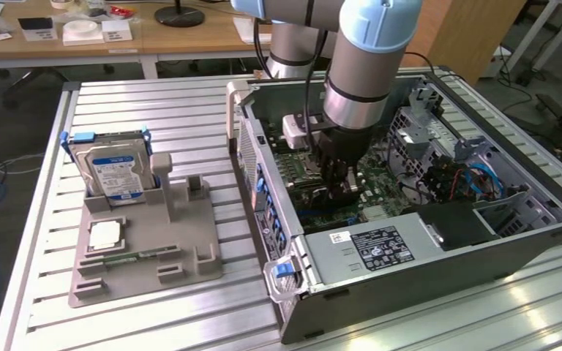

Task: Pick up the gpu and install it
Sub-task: 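Insert the gpu into the slot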

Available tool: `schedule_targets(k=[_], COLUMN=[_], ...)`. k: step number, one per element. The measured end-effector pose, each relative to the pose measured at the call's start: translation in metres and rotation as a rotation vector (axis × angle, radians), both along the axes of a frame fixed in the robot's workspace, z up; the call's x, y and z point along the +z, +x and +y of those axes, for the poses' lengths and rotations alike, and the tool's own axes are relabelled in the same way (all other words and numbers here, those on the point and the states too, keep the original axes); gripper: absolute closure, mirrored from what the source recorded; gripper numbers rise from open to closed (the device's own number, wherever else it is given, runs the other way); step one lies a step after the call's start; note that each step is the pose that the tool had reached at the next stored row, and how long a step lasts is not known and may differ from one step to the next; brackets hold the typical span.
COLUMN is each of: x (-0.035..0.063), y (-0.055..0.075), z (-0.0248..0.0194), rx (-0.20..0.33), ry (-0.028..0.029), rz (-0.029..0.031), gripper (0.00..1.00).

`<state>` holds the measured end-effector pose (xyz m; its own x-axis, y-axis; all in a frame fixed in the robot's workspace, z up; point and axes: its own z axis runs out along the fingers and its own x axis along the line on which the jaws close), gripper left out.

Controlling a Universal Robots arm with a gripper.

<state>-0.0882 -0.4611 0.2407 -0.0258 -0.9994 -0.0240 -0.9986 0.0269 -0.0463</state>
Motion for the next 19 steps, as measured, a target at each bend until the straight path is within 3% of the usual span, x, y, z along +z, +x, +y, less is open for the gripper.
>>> schedule_targets(k=[3,4,15,19], x=[0.0003,0.0004,0.0076,0.0077], y=[0.0,0.0,0.0001,0.0], z=[-0.0001,-0.0001,0.0001,0.0035], rx=[0.0,0.0,0.0,0.0], ry=[-0.0011,-0.0012,-0.0011,-0.0014], rz=[0.0002,0.0003,0.0002,0.0003], gripper=[0.66,0.6,0.6,0.6])
